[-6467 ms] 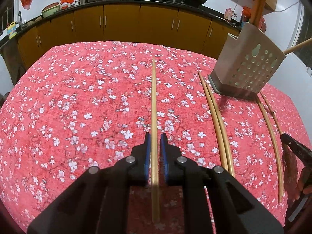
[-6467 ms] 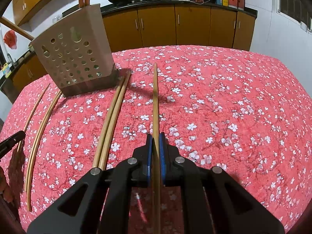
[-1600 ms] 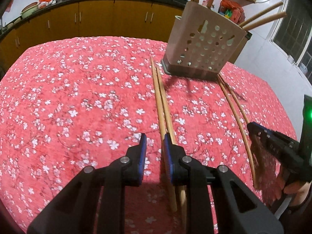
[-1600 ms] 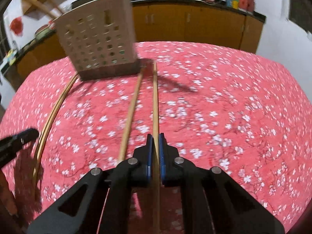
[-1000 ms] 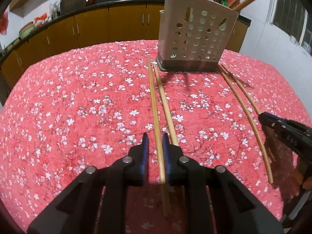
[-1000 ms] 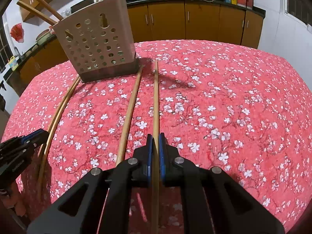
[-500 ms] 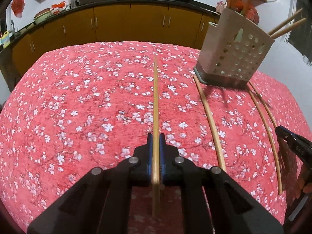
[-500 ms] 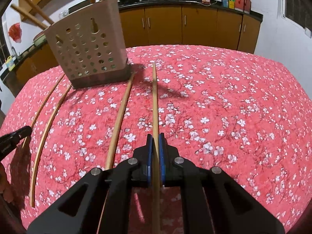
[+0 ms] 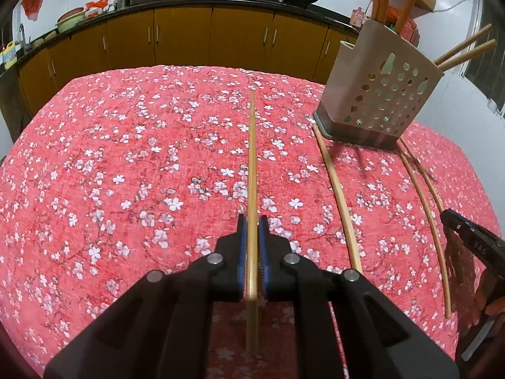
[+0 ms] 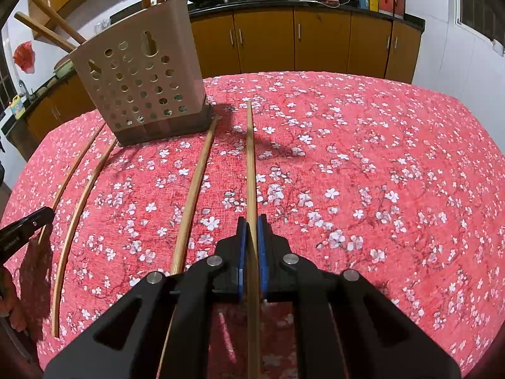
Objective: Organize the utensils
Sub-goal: 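Lower the left tool onto a chopstick and close it while the right tool grasps another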
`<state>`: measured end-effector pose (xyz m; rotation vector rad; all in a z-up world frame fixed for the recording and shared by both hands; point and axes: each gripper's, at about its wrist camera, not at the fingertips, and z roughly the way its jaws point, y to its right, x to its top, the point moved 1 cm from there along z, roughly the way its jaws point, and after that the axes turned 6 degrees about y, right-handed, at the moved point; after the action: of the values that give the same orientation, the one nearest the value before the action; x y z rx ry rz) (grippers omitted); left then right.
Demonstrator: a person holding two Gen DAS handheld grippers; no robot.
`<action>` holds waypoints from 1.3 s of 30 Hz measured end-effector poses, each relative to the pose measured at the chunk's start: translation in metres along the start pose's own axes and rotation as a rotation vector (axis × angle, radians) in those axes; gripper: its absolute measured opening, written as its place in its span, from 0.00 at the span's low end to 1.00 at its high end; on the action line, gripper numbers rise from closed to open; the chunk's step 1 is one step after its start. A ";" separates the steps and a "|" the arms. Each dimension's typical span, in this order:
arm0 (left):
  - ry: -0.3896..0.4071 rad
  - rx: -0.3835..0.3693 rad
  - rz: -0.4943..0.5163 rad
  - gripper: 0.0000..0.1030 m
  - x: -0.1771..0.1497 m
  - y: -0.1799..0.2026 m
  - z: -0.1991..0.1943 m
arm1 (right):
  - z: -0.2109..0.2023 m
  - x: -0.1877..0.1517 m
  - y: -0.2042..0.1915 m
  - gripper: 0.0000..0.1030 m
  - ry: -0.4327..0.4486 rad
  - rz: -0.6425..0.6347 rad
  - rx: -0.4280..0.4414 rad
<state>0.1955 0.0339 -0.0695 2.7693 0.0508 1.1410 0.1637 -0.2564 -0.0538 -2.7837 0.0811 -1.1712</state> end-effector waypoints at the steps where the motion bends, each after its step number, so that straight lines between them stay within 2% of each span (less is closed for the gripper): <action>1: 0.000 -0.003 -0.004 0.10 0.000 -0.002 -0.001 | 0.000 0.000 0.000 0.08 0.000 0.000 0.000; 31: -0.003 0.003 -0.003 0.11 0.000 -0.002 -0.003 | -0.001 -0.001 -0.001 0.09 -0.001 0.004 0.005; 39: -0.011 0.027 0.067 0.11 -0.012 0.011 -0.015 | -0.015 -0.010 -0.002 0.09 -0.003 0.008 0.011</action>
<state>0.1757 0.0242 -0.0659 2.8207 -0.0286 1.1487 0.1462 -0.2553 -0.0505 -2.7731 0.0850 -1.1624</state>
